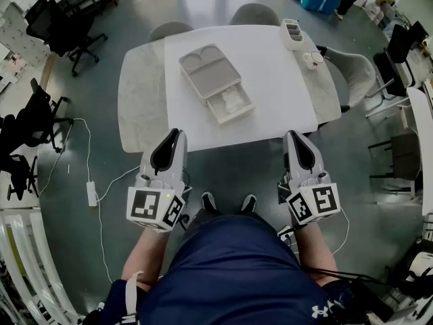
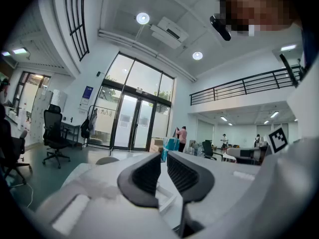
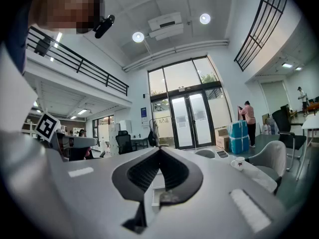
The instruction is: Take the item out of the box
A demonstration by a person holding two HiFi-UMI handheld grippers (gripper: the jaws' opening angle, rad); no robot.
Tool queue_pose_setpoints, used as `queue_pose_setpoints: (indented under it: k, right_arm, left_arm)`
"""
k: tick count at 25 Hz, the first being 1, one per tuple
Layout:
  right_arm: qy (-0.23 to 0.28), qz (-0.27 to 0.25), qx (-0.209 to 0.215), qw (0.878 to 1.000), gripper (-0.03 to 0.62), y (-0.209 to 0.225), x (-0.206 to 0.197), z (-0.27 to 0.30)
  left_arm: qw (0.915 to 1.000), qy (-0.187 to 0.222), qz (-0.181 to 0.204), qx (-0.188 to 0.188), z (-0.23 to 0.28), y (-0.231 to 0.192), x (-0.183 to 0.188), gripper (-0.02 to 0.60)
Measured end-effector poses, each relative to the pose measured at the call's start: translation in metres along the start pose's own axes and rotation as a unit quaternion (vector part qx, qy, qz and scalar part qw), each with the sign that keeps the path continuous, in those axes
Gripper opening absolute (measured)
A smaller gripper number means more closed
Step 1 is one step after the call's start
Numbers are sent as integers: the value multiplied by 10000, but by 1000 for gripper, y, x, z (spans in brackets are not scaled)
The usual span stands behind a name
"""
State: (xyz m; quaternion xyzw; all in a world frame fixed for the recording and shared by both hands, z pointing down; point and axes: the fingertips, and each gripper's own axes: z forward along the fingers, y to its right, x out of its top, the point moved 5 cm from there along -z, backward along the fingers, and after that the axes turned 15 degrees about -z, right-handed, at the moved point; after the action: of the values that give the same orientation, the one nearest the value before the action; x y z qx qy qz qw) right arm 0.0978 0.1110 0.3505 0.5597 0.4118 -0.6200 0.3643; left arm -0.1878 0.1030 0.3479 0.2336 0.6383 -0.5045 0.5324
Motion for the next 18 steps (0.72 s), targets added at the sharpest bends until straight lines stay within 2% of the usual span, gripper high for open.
queue_pose_setpoints:
  k: [10,18]
  right_arm:
    - [-39,-55,-72,10000,2,-8,0,9]
    - [-231,43,-257,9994,2,-23,-6,25]
  left_arm:
    - [10000,-18,7,-32,-3,-14,4,43]
    - [9997,-198,-76,-130,-5,-48,1,43]
